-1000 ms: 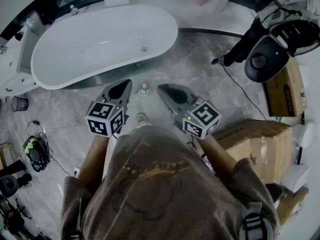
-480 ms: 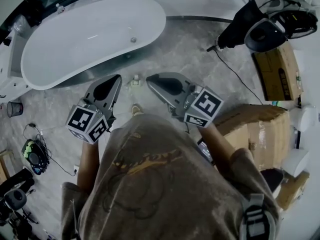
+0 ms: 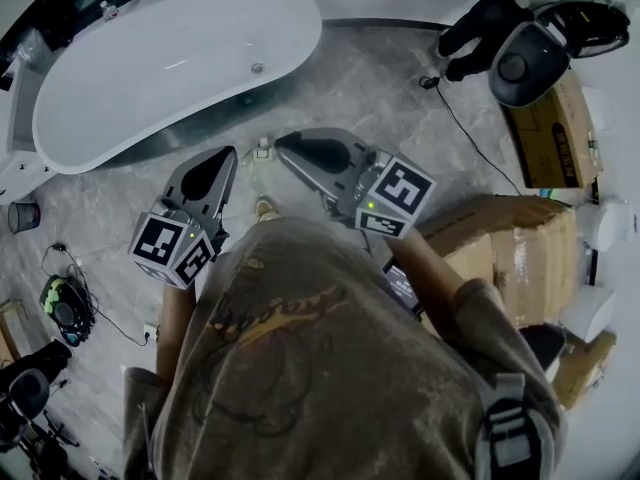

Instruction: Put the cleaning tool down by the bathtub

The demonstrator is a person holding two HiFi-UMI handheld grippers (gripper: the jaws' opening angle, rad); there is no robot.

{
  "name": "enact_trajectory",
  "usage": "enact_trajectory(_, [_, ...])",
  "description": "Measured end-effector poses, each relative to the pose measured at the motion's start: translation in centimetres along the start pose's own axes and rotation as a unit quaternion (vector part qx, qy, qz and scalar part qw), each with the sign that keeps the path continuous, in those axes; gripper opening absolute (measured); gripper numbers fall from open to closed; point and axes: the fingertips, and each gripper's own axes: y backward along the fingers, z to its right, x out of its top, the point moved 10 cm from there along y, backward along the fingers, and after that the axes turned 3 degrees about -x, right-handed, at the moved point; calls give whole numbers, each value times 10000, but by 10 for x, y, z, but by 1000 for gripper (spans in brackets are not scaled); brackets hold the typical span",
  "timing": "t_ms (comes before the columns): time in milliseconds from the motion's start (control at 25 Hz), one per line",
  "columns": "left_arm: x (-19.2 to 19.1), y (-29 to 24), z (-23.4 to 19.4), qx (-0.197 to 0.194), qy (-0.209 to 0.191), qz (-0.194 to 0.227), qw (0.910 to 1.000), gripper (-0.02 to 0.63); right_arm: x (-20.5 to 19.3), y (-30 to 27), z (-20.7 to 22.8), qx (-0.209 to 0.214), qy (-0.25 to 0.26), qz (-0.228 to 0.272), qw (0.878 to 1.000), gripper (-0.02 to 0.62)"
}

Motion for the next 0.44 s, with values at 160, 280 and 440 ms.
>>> enact_trajectory(160, [4, 6, 0, 216, 116, 177, 9995, 11, 1, -9, -5, -55, 76, -26, 10000, 0])
enact_trajectory(280, [6, 7, -4, 329, 78, 261, 9991, 11, 1, -16, -8, -83, 121, -36, 9999, 0])
enact_trajectory(440, [14, 6, -4, 430, -33, 236, 9988, 11, 0, -24, -8, -47, 188, -90, 9998, -1])
